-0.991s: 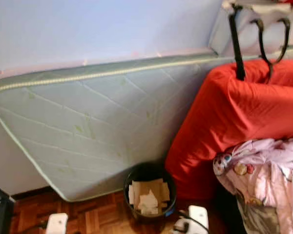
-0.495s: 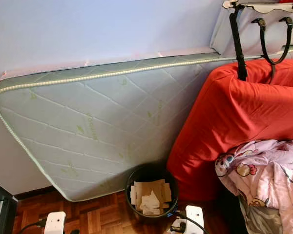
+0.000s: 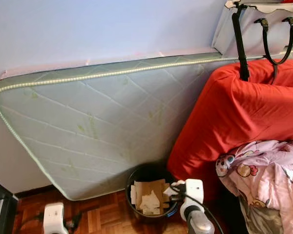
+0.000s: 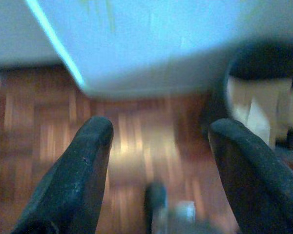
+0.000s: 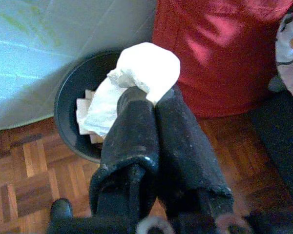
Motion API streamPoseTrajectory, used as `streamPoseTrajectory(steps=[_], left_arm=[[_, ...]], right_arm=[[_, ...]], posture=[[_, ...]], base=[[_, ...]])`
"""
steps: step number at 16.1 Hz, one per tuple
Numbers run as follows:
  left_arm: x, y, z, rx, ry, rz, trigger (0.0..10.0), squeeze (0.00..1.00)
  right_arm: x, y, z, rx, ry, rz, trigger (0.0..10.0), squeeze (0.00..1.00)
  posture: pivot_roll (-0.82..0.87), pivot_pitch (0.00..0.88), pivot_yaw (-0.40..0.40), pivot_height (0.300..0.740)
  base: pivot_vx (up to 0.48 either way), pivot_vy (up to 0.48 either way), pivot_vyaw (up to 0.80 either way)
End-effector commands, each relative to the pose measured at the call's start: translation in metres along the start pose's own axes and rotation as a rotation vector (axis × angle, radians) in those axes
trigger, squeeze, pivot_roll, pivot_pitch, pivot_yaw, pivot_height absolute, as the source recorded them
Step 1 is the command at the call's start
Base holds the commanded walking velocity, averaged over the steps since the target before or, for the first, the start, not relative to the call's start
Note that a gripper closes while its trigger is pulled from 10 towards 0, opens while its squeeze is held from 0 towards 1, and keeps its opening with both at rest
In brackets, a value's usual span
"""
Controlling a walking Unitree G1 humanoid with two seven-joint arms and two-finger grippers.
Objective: Clean up the room
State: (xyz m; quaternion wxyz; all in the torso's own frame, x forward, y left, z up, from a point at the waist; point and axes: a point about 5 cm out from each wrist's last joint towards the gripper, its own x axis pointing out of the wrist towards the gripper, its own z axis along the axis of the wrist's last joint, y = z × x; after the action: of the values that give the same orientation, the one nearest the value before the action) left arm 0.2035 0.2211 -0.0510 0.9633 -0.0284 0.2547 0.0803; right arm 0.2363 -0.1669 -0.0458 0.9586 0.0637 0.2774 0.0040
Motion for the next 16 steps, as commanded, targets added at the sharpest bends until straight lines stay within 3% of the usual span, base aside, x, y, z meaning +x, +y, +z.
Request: streamPoseTrajectory(steps=[1, 7, 12, 16], left_arm=[[0.016, -0.006, 0.046, 0.005, -0.195, -0.026, 10.0, 0.00], [0.009, 0.004, 0.068, 0.052, -0.346, -0.067, 10.0, 0.00], [-0.009, -0.008, 0.093, 0.080, -0.490, -0.119, 10.0, 0.00], [-0.013, -0.017, 0.115, 0.078, -0.538, -0.131, 10.0, 0.00]], right_arm=[[0.000, -0.003, 0.006, 0.005, -0.041, -0.012, 10.0, 0.00], [-0.004, 0.001, 0.021, 0.010, -0.218, 0.007, 10.0, 0.00], [-0.011, 0.004, 0.028, 0.001, -0.306, 0.016, 10.0, 0.00], [-0.013, 0.010, 0.030, 0.012, -0.328, 0.014, 10.0, 0.00]], posture=[[0.08, 0.000, -0.047, 0.740], [0.07, 0.000, -0.051, 0.740], [0.07, 0.000, -0.062, 0.740], [0.06, 0.000, -0.059, 0.740]], base=[[0.000, 0.000, 0.00], [0.000, 0.000, 0.00], [0.000, 0.000, 0.00], [0.000, 0.000, 0.00]])
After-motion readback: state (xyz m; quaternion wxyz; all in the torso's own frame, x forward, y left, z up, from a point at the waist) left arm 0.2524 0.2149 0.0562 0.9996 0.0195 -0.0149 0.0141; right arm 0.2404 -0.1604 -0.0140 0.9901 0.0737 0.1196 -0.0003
